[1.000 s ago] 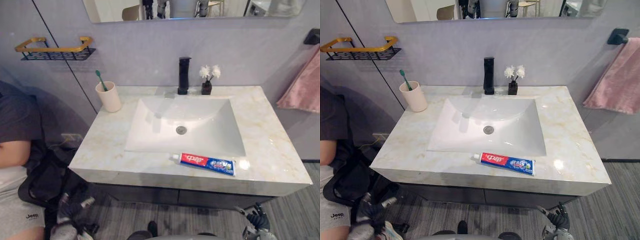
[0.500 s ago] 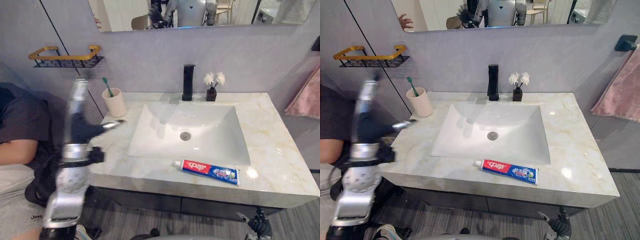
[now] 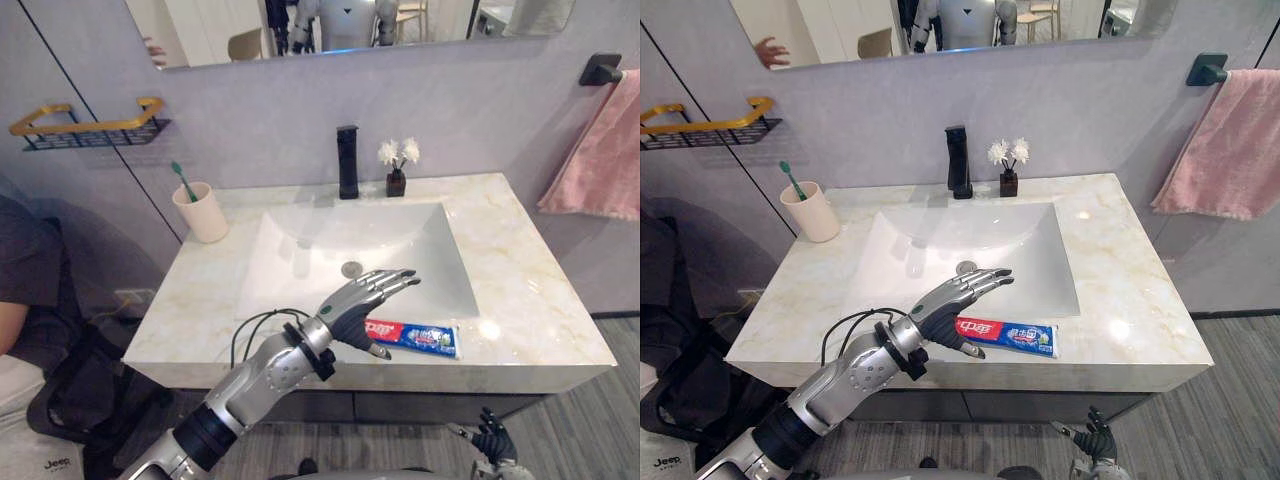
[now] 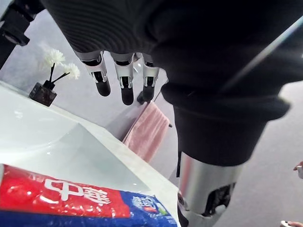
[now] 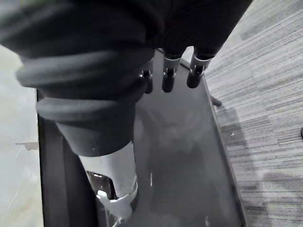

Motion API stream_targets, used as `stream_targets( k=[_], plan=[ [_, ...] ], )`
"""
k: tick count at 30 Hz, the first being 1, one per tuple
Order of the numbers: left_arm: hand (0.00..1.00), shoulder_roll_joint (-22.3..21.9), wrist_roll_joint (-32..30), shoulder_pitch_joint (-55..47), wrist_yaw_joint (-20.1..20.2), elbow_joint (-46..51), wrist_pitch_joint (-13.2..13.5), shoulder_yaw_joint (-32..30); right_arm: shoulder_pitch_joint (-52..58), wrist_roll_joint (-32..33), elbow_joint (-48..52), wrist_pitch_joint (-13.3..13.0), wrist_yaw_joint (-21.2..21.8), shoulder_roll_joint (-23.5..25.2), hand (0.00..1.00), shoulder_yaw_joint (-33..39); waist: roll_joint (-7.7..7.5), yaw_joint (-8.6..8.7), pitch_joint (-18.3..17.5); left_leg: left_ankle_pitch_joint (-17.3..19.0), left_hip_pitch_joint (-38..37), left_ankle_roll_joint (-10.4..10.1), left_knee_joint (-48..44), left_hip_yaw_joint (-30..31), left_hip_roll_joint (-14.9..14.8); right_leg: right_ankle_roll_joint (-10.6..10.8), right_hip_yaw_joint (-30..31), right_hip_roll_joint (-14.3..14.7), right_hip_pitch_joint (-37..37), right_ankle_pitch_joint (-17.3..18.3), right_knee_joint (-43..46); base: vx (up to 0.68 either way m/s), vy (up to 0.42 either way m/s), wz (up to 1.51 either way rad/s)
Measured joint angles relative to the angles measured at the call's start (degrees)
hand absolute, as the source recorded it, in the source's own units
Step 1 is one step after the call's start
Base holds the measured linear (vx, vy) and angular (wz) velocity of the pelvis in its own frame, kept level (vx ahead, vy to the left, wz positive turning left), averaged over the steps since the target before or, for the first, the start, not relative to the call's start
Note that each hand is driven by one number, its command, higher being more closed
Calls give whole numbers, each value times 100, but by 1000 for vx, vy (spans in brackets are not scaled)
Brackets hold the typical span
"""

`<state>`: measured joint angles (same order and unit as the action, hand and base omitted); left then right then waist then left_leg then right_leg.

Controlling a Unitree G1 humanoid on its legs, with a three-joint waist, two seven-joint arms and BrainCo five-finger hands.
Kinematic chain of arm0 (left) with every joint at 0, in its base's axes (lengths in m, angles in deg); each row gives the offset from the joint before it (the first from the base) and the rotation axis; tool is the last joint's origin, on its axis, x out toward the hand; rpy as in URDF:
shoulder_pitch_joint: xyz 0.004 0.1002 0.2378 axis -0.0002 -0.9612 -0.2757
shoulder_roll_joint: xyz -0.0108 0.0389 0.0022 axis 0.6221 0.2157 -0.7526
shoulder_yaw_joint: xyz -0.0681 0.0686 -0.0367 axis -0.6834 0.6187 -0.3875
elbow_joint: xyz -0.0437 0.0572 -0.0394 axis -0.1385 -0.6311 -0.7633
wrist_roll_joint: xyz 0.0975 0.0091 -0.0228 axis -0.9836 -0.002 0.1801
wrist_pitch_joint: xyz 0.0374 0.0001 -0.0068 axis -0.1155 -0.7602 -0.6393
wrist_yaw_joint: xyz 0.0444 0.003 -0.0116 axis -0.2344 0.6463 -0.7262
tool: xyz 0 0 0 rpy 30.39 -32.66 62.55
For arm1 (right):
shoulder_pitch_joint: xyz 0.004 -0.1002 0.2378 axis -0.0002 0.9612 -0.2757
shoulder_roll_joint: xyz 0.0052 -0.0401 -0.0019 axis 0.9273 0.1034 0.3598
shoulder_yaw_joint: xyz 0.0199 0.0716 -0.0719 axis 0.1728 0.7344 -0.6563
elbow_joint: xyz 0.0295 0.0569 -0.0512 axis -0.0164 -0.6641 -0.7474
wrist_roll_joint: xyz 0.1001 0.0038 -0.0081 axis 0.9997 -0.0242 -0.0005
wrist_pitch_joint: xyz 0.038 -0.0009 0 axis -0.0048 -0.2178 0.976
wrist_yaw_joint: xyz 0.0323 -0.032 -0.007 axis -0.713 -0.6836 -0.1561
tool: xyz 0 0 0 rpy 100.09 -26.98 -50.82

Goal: Organize washtable

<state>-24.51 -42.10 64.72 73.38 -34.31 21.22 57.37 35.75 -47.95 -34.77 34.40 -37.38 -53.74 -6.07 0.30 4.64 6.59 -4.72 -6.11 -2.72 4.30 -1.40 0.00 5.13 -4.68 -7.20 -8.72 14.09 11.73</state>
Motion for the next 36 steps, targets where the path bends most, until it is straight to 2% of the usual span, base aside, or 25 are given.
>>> stream_targets(
  k=[3, 6, 10, 11, 16, 17, 19, 22, 27, 32, 36],
  plan=[
    [0, -27, -152, 153, 0, -443, -91, 24, -64, 0, -15, 0, -3, -2, 0, -2, -45, 94, 28, 0, -1, 0, 28, 2, 3, 5, -5, 0, -3, -9, -40, 0, 0, 0],
    [0, -107, -348, 256, -1, -841, -196, 115, -93, 0, -48, 0, -15, -3, 0, -24, -56, 97, 35, -1, -3, 1, 86, -19, 11, 5, -8, -1, -17, -68, -164, 10, 1, -5],
    [0, -167, -438, 448, -14, -1043, -200, 114, -105, 0, -50, 1, -9, 3, 0, -215, -98, 100, 62, -1, -3, 1, 97, -23, 14, 2, -9, -4, -23, -85, -199, 0, 0, 0],
    [100, -216, -483, 529, -22, -1194, -201, 114, -115, 0, -50, 1, -14, 0, 0, -214, -104, 101, 72, -1, -3, 1, 97, -24, 14, 0, -9, -5, -23, -87, -202, 0, 0, 0],
    [100, -281, -747, 698, -12, -1678, -267, 138, -219, 1, -53, 1, -17, -13, 0, -211, -80, 142, 161, -1, 0, 1, 106, -56, 11, 12, 14, -6, -26, -134, -275, -28, 1, -4],
    [100, -267, -875, 809, -1, -1738, -245, 171, -225, 1, -53, 1, -17, -14, 0, -212, -34, 142, 196, 0, 0, 2, 106, -64, 11, 18, 21, -6, -30, -146, -293, -30, 0, -4],
    [100, -258, -903, 845, 2, -1780, -195, 159, -257, 1, -53, 1, -16, -15, 0, -212, -2, 143, 218, 0, 0, 2, 107, -80, 9, 24, 35, -6, -30, -162, -313, -22, 0, -5],
    [100, -195, -949, 880, -1, -1802, -154, 126, -331, 2, -53, 1, -17, -50, 0, -211, 25, 255, 225, 4, 7, 4, 109, -113, 4, 36, 68, -3, -32, -194, -376, -17, -3, -7],
    [100, -180, -944, 956, -7, -1852, -155, 16, -328, 108, -50, 0, -149, -136, 0, -53, 48, 263, 245, 39, 12, 21, 109, -223, -3, 46, 185, 0, -16, -271, -487, -10, 2, -12],
    [100, -160, -931, 710, -17, -1640, -245, -336, -264, 431, 149, 1, -328, -83, 0, 802, 67, 308, 268, 70, 11, 48, 109, -324, -4, 62, 289, -2, 0, -297, -533, -6, 0, -9],
    [100, -63, -911, 382, -29, -1347, -423, -674, 53, 592, 1213, -2, -694, 60, 0, 2002, 69, 390, 267, 105, 10, 51, 109, -435, -47, 64, 385, -4, 52, -296, -480, 8, -11, -13]
  ],
)
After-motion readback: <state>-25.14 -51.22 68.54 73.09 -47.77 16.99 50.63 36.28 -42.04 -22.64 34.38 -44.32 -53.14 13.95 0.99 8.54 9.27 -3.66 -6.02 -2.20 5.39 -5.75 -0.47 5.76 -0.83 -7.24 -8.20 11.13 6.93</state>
